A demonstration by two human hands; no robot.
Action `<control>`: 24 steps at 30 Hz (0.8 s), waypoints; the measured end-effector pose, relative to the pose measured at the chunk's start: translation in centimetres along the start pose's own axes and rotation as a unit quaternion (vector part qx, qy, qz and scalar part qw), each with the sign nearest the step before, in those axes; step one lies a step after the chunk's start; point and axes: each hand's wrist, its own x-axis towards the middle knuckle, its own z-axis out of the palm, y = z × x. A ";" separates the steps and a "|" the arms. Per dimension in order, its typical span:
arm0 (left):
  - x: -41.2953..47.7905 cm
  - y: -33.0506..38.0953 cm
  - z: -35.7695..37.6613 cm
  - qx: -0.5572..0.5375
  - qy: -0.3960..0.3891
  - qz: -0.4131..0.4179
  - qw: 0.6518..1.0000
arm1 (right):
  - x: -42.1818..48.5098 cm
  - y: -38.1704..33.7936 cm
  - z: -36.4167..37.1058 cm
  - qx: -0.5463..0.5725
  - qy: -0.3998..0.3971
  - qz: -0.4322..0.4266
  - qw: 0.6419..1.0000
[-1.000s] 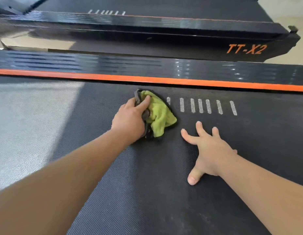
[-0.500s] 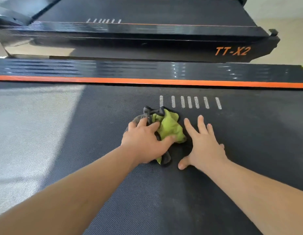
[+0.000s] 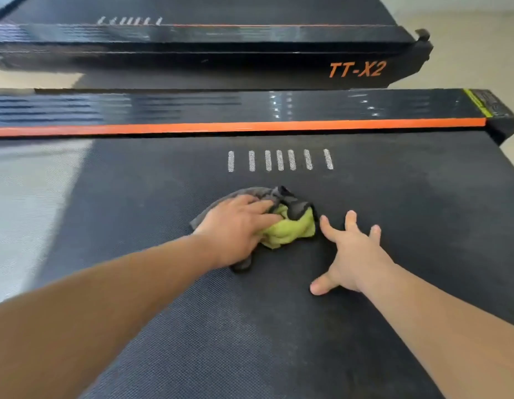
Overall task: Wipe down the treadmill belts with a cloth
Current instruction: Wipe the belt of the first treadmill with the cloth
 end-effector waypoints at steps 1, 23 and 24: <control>0.8 -1.4 -0.3 0.018 -0.010 -0.063 0.998 | -0.1 -0.1 0.0 0.001 -0.004 0.002 1.000; -3.0 3.6 0.1 -0.031 0.005 0.064 0.997 | -1.7 -0.5 -0.7 0.010 -0.015 -0.002 1.000; -2.7 1.7 0.0 0.006 0.007 0.020 1.000 | -1.6 -0.6 -0.7 0.006 -0.016 -0.002 1.000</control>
